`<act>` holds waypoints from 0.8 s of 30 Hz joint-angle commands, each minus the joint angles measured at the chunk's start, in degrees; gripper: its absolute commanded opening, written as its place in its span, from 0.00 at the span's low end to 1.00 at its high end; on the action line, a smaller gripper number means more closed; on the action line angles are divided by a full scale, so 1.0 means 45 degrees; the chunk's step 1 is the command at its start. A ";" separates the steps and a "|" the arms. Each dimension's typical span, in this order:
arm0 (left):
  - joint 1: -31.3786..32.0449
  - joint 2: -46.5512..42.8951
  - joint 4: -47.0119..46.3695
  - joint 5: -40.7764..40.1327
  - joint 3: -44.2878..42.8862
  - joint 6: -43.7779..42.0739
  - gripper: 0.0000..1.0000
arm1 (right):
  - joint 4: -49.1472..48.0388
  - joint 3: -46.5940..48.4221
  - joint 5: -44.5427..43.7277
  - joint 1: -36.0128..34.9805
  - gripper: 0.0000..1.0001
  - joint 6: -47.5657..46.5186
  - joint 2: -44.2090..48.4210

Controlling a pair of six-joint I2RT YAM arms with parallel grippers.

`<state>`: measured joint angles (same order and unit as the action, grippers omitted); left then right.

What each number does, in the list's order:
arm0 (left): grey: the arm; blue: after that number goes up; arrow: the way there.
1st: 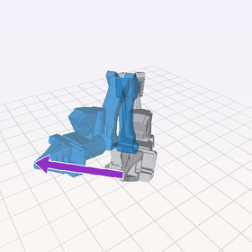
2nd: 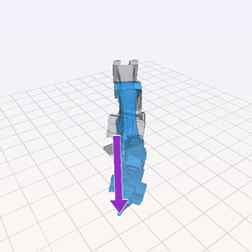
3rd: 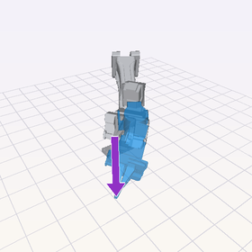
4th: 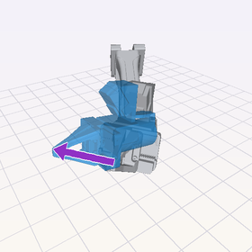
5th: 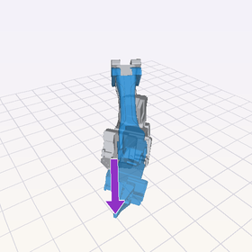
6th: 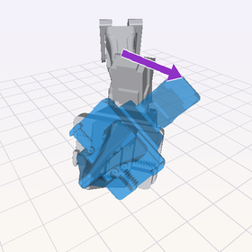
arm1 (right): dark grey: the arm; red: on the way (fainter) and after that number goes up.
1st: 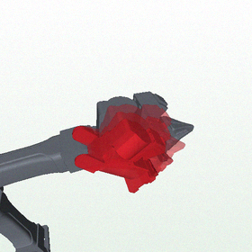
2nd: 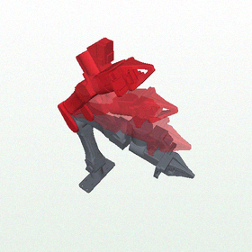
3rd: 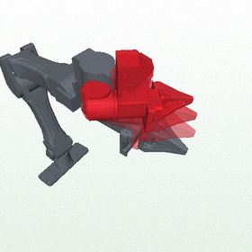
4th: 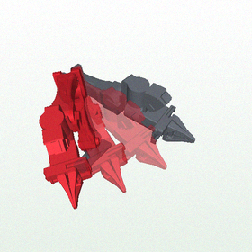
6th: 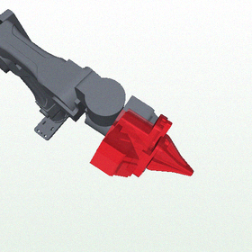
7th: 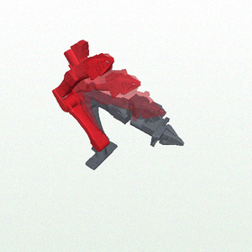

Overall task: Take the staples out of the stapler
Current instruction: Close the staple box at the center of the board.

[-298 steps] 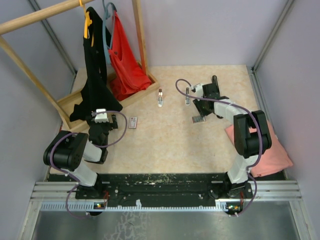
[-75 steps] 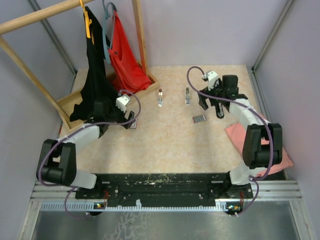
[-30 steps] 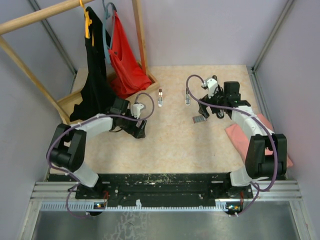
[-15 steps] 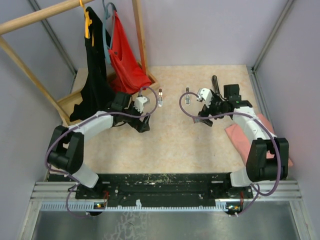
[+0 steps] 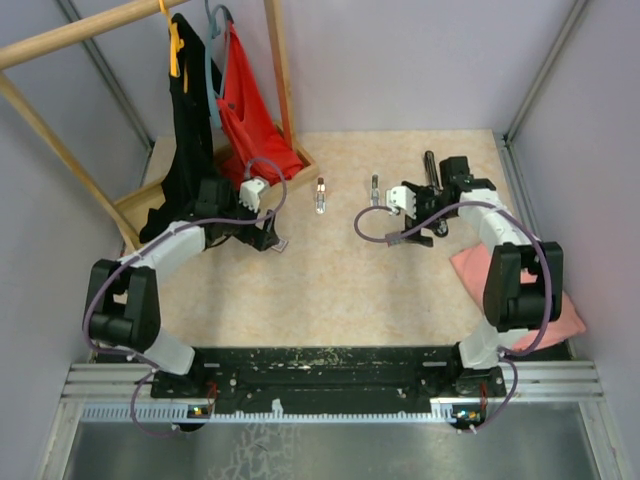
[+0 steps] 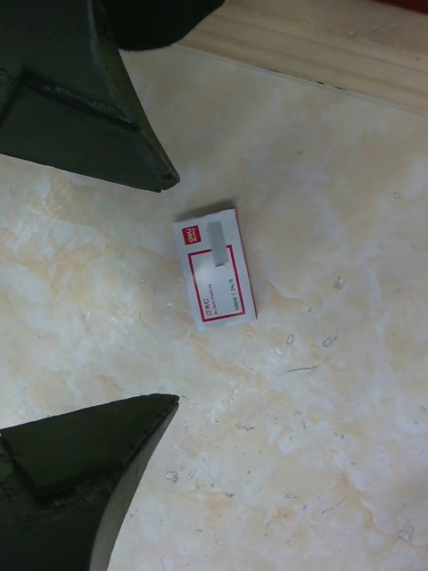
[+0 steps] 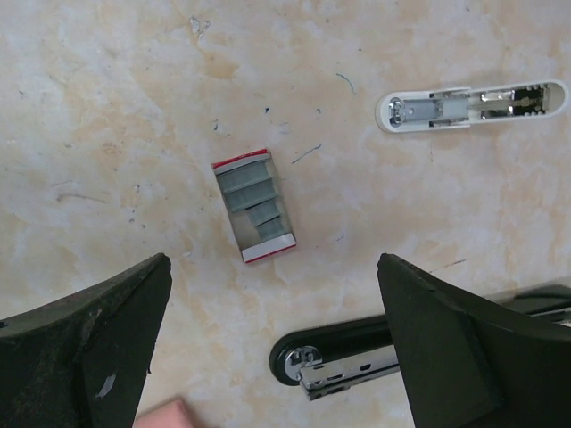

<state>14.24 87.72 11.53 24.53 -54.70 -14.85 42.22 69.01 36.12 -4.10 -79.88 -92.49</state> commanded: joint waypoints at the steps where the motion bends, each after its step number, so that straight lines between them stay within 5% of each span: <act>1: -0.0293 0.0567 -0.0286 0.0879 -0.0350 -0.0068 1.00 | 0.1515 0.1182 0.0181 -0.0240 0.98 -0.2787 -0.1056; 24: -0.1035 0.1434 -0.1111 0.1715 -0.0020 0.0153 1.00 | 0.2779 0.3444 -0.0867 -0.1633 0.80 -0.2809 -0.4569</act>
<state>9.91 93.86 8.69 30.50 -55.24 -14.79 53.52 82.94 30.94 -10.76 -92.95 -112.88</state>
